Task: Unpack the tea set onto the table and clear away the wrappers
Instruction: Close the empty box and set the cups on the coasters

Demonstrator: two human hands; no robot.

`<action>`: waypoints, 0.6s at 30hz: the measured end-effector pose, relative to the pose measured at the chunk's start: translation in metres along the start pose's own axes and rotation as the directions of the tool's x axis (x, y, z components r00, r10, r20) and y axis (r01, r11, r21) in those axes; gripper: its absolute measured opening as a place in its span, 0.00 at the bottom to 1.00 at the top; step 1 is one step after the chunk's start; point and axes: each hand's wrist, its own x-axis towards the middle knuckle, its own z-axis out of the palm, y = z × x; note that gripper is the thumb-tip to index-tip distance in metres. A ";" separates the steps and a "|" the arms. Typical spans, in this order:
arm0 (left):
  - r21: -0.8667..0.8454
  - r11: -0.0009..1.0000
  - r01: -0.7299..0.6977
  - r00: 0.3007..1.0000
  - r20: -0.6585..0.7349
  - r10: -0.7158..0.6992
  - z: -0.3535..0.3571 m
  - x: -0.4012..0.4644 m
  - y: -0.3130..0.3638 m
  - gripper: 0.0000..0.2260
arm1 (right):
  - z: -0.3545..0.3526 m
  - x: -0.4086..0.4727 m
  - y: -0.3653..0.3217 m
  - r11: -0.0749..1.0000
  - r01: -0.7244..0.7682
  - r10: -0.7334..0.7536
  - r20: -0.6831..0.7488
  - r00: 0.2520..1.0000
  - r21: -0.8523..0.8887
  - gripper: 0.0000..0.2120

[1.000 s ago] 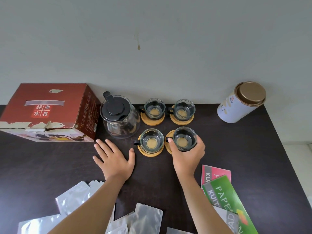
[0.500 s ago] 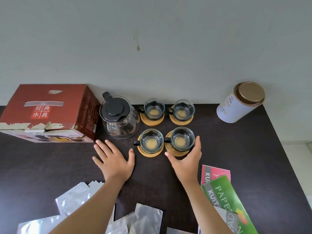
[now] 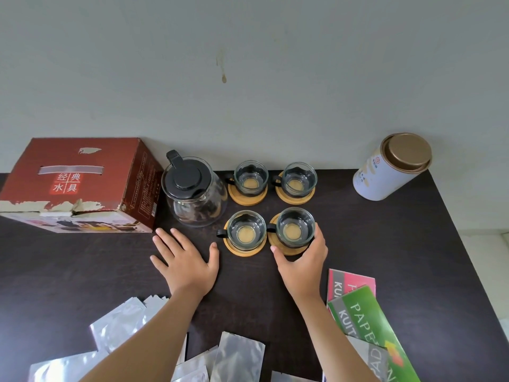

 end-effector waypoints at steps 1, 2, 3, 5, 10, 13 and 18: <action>0.001 1.000 0.000 1.000 0.001 0.000 0.000 0.000 0.000 0.42 | 0.000 0.000 0.000 1.000 -0.002 0.002 -0.002 1.000 -0.006 0.47; 0.006 1.000 0.000 1.000 0.003 0.000 0.000 0.000 0.000 0.42 | 0.000 0.001 0.000 1.000 -0.003 0.003 -0.004 1.000 -0.012 0.47; 0.010 1.000 0.002 1.000 0.004 -0.002 0.001 0.000 0.000 0.42 | 0.000 0.001 0.000 1.000 -0.004 0.003 -0.007 1.000 -0.015 0.47; 0.007 1.000 0.005 1.000 0.001 -0.005 0.001 0.000 0.000 0.41 | 0.000 0.001 -0.001 1.000 -0.008 0.008 -0.009 1.000 -0.014 0.46; 0.001 1.000 0.004 1.000 -0.001 -0.004 0.002 0.000 0.001 0.42 | 0.001 0.000 -0.002 0.999 -0.030 0.029 -0.023 0.999 -0.015 0.45; -0.013 1.000 -0.001 1.000 -0.003 0.001 0.002 0.000 0.001 0.42 | 0.000 0.000 -0.002 0.999 -0.045 0.045 -0.026 0.999 -0.010 0.46; -0.010 1.000 -0.012 1.000 0.001 0.012 0.002 0.000 0.001 0.42 | -0.003 0.001 -0.002 0.997 -0.077 0.077 -0.052 0.996 -0.005 0.46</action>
